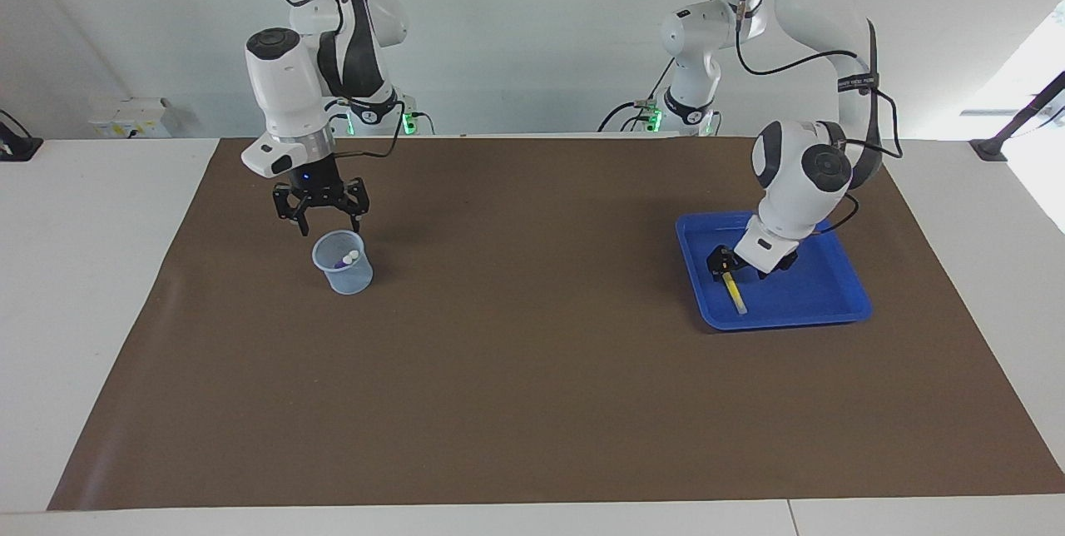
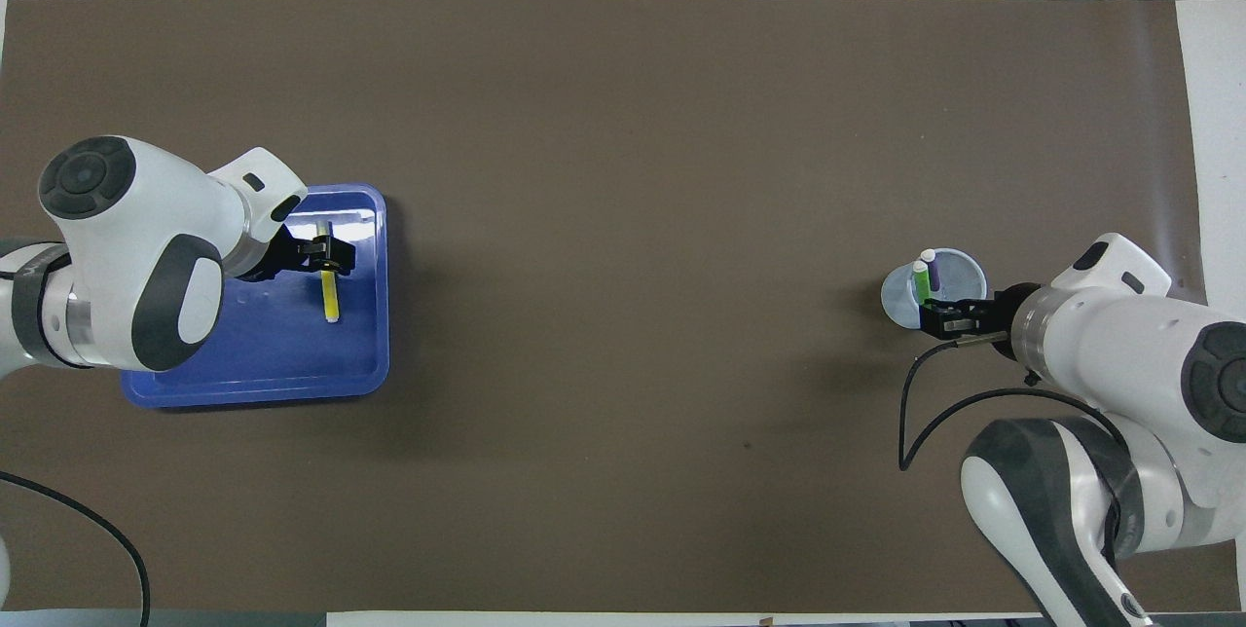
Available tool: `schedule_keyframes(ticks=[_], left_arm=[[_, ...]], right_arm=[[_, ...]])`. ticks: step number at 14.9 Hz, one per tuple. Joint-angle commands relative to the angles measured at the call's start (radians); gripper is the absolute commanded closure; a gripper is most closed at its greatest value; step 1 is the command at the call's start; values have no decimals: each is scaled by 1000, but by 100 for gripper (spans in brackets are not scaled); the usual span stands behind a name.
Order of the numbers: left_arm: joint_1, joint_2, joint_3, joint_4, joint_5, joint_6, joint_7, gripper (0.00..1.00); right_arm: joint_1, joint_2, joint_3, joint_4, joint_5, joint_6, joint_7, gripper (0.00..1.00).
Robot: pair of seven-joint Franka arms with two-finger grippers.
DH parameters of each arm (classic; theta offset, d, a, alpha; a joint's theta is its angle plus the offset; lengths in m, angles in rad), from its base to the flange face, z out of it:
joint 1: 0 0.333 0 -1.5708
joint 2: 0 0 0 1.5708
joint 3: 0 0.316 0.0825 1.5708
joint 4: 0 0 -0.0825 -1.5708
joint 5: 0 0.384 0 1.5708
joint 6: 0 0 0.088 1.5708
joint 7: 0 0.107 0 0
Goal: Transfer and insert pens with both arms
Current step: 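Release the green pen while the left gripper grasps the yellow pen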
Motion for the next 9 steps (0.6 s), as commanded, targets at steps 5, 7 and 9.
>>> schedule_keyframes(ticks=[5, 7, 9], left_arm=[[-6, 15, 4, 0, 24, 16, 6, 29], [-7, 15, 4, -3, 24, 13, 5, 37], [-6, 15, 4, -3, 24, 13, 3, 41]], right_arm=[[-6, 33, 5, 339, -4, -371, 16, 0], [-6, 82, 5, 492, -1, -511, 18, 0], [-4, 145, 5, 647, -1, -637, 19, 0]])
